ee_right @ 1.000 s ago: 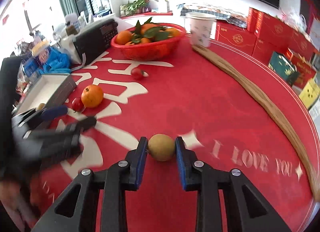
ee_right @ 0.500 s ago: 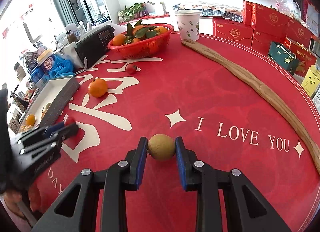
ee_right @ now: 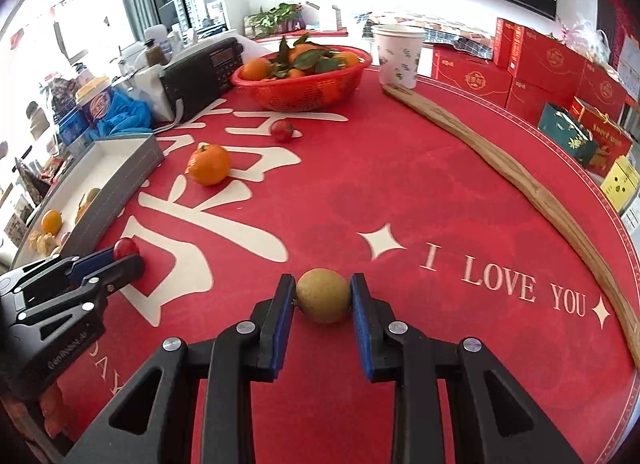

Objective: Organize fruits

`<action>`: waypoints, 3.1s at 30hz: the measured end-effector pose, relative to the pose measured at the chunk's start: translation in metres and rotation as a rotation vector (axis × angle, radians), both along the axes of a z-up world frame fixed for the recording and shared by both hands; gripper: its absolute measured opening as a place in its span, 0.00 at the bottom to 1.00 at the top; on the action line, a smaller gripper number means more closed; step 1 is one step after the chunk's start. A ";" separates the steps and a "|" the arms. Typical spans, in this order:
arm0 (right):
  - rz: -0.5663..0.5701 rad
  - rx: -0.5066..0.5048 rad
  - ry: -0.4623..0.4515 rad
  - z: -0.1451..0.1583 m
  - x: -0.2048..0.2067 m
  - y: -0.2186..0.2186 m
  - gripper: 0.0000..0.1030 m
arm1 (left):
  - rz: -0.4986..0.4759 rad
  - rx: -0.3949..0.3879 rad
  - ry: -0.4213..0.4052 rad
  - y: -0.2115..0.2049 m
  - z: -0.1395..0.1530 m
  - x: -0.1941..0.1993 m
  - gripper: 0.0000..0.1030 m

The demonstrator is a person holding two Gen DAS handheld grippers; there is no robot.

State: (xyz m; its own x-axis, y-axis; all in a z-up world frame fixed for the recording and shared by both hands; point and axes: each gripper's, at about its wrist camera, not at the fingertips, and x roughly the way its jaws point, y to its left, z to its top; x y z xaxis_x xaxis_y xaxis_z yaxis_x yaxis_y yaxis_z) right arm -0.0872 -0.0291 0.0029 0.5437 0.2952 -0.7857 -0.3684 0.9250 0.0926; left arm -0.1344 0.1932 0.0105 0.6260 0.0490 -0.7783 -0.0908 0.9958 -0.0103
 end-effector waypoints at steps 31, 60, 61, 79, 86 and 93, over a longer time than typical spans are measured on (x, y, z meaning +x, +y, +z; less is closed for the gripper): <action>0.008 -0.008 -0.006 0.000 -0.001 0.004 0.29 | 0.000 -0.005 -0.001 0.000 0.000 0.000 0.23; 0.003 0.064 -0.016 0.009 -0.001 0.004 0.29 | 0.036 -0.015 -0.111 0.009 0.022 -0.013 0.23; 0.005 0.071 -0.018 0.010 -0.001 0.005 0.29 | 0.040 -0.018 -0.114 0.011 0.023 -0.013 0.23; 0.057 0.105 -0.008 0.013 0.000 0.033 0.29 | 0.150 -0.049 -0.151 0.052 0.036 -0.023 0.23; 0.062 0.102 -0.001 0.011 0.000 0.035 0.29 | 0.192 -0.056 -0.160 0.067 0.038 -0.028 0.23; 0.058 0.105 0.018 0.008 0.004 0.037 0.29 | 0.204 -0.062 -0.166 0.074 0.040 -0.030 0.23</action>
State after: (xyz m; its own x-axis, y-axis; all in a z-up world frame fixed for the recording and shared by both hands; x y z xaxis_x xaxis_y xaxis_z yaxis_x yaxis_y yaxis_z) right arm -0.0836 0.0079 0.0110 0.5090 0.4069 -0.7585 -0.4185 0.8870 0.1950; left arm -0.1643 0.2673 0.0510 0.7275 0.1424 -0.6712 -0.2810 0.9542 -0.1022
